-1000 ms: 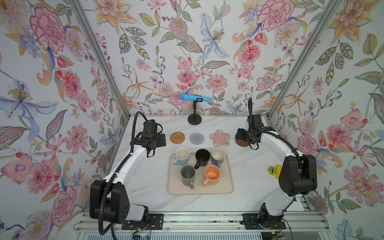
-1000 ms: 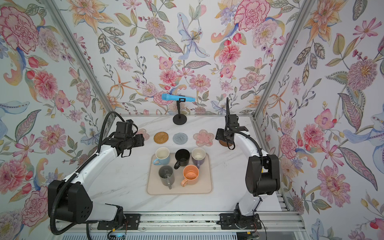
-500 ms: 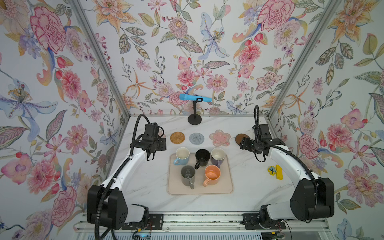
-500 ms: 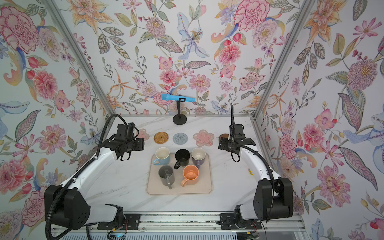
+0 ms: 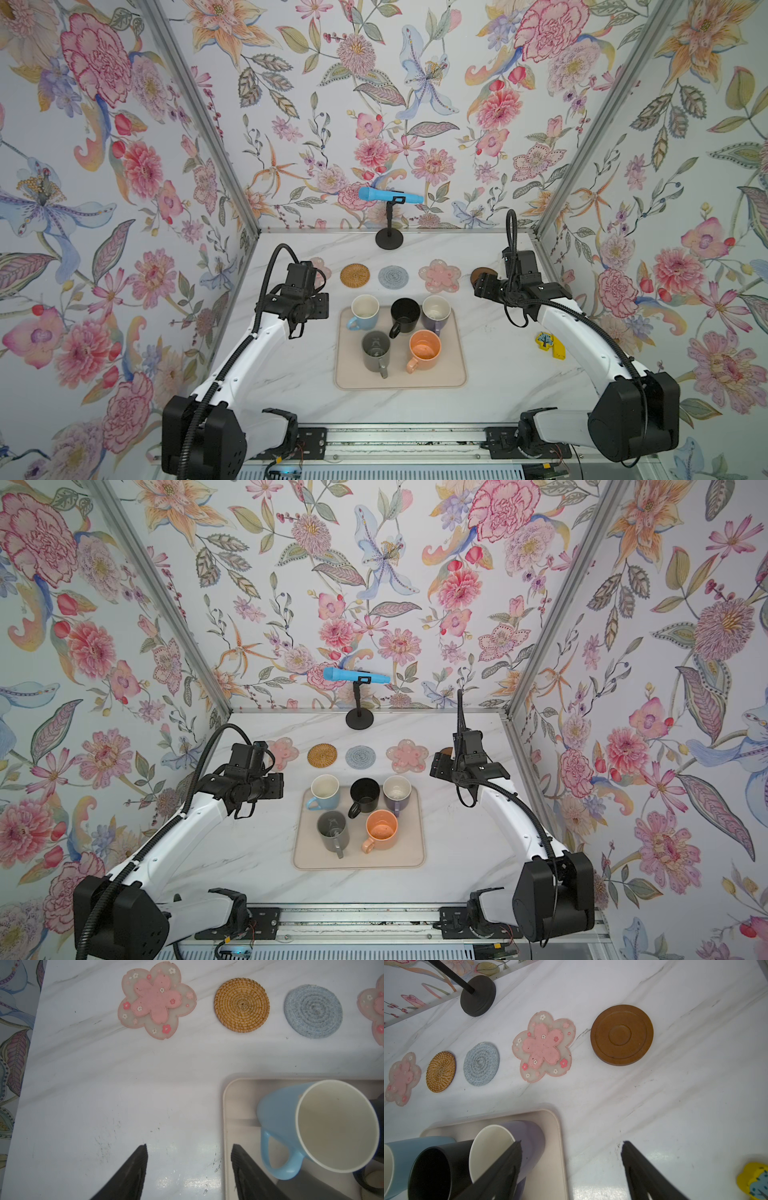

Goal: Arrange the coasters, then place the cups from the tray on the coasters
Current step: 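Raise the right gripper off the brown coaster and draw it back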

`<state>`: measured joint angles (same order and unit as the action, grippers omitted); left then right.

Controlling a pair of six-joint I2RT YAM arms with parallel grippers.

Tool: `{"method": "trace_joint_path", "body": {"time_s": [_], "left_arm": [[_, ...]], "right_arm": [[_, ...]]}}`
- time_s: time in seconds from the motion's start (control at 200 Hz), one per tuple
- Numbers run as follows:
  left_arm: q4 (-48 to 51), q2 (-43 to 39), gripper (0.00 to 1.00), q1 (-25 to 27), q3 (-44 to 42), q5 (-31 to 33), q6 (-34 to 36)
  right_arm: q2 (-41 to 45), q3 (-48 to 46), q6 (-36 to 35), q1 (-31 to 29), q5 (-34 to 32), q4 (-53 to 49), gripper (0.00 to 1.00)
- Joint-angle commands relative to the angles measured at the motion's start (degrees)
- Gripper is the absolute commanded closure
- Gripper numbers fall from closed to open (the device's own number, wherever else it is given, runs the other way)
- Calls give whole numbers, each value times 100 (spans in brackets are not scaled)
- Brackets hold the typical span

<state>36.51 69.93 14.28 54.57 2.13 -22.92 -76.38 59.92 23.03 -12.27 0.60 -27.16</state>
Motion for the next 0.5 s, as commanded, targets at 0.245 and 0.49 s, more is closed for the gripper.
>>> {"method": "trace_joint_path", "body": {"time_s": [0.245, 0.49], "left_arm": [[647, -471, 31, 182, -238, -486, 105], [770, -506, 31, 336, -210, -508, 105]], "right_arm": [[347, -68, -39, -47, -385, 74, 21], [351, -60, -48, -91, -335, 77, 20]]}}
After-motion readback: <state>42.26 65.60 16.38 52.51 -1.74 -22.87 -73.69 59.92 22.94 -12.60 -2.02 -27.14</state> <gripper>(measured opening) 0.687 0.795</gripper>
